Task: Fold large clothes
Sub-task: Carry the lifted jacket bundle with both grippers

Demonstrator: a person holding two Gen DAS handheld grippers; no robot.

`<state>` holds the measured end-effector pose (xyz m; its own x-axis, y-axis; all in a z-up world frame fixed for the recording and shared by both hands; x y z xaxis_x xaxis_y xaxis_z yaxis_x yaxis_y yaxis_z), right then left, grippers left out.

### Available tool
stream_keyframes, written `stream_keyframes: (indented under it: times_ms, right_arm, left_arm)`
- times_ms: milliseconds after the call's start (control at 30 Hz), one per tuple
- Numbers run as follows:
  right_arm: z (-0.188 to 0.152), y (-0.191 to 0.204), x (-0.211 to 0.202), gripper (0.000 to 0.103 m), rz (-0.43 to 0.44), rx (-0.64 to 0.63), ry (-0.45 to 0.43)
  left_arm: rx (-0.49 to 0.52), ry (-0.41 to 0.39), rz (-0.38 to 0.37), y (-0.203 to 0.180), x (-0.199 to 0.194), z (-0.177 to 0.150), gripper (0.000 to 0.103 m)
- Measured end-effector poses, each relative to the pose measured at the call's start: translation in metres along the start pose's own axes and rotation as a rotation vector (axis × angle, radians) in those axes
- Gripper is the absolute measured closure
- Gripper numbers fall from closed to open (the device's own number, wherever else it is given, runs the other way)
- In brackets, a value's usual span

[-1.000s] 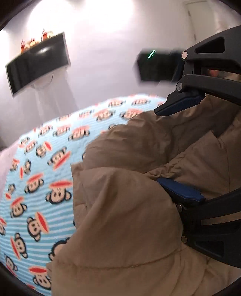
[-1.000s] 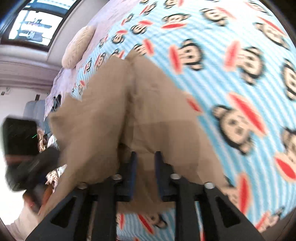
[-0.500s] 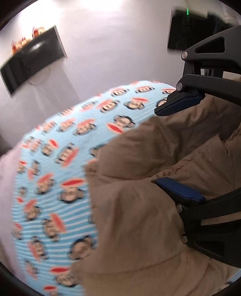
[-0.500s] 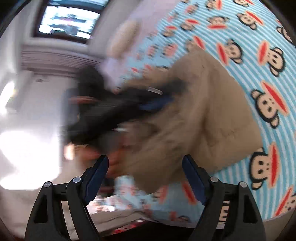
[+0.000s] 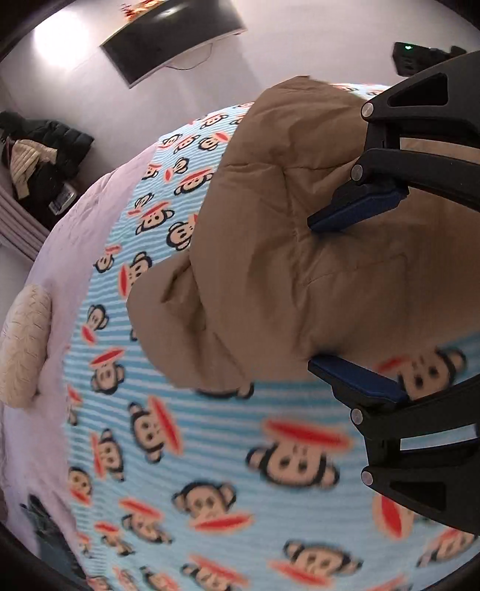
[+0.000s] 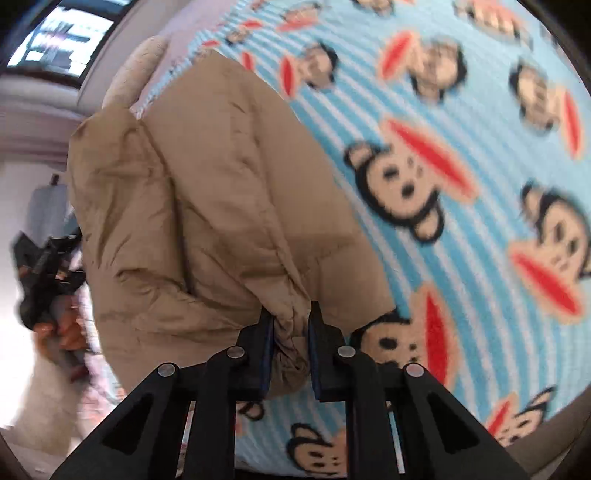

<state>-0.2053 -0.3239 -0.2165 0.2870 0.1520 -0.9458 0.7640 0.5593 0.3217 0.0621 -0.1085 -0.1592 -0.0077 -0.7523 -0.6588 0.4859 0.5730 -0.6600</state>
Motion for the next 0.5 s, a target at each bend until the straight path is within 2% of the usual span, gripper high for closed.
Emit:
stream_keyframes:
  times_ms: [133,200,233,333,367,433,500]
  right_arm:
    - [0.016,0.008,-0.070,0.083,0.055,-0.080,-0.169]
    - [0.036,0.012,-0.089,0.083,0.109,-0.092,-0.201]
    - [0.048,0.014,-0.089,0.083,0.107,-0.099,-0.200]
    - [0.077,0.021,-0.058,0.083,0.052,-0.129,-0.174]
    - [0.091,0.023,-0.035,0.083,0.052,-0.120,-0.140]
    - [0.102,0.024,-0.002,0.085,0.085,-0.098,-0.084]
    - [0.118,0.037,0.025,0.085,0.123,-0.125,-0.074]
  left_arm:
    - [0.055,-0.025,0.016,-0.012,0.016,0.000,0.033]
    - [0.051,-0.039,0.010,-0.012,0.018,0.000,0.033]
    - [0.049,-0.046,0.008,-0.013,0.016,0.000,0.033]
    - [0.040,-0.079,0.007,-0.012,0.013,-0.002,0.033]
    - [0.040,-0.085,0.008,-0.013,0.014,-0.003,0.033]
    - [0.036,-0.103,0.012,-0.013,0.014,-0.003,0.033]
    - [0.037,-0.121,0.016,-0.016,0.012,-0.002,0.033]
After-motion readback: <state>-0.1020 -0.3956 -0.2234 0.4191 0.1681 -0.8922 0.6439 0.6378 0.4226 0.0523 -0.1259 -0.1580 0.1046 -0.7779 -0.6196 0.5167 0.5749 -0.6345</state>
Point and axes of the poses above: each gripper's, at about its wrist camera, not at the fingertips, and x roughly the way its jaws point, y to its left, z to its top, the point moved 6 cm from there along x, roughly the way its jaws point, and after that the axes turned 14 degrees about -z, right-handed, at the moved point
